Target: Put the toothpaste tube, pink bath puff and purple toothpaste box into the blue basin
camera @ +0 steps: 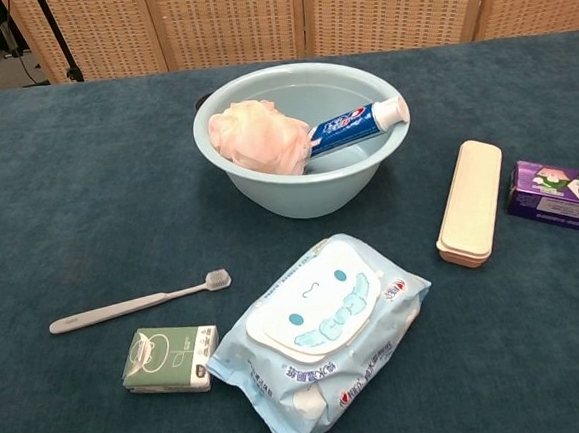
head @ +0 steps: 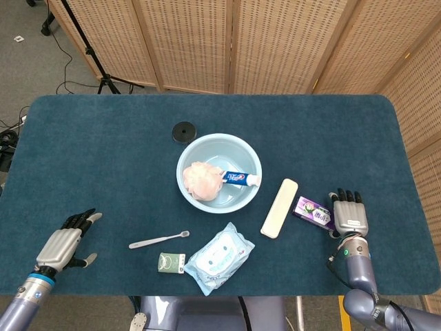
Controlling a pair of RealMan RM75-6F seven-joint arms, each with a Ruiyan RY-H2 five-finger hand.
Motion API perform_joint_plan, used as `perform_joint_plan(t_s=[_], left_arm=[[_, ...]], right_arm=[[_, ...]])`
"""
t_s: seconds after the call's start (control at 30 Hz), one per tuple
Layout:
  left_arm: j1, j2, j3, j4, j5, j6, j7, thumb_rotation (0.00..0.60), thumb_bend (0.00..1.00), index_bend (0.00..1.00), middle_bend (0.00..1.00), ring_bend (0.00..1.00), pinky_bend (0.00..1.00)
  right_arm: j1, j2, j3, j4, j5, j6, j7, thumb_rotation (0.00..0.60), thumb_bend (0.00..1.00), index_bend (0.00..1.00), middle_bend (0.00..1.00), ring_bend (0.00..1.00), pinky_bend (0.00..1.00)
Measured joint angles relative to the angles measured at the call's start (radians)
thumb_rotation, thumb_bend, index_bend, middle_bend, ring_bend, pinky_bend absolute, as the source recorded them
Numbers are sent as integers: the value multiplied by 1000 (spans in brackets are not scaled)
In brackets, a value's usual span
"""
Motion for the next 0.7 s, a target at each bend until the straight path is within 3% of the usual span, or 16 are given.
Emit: perform_joint_plan(t_s=[0.3,0.7], left_arm=[[0,3,0,-2,2,1,-6,600,292,0,0,0,54],[0,4,-1,-5,-2,-1,-6,600,293,0,0,0,54]], right_arm=[[8,-12,-28,10,19,28,-7,600,156,399,285,258,209],[6,-25,-47,33,-23,62,13,600,171,590,418,397,457]])
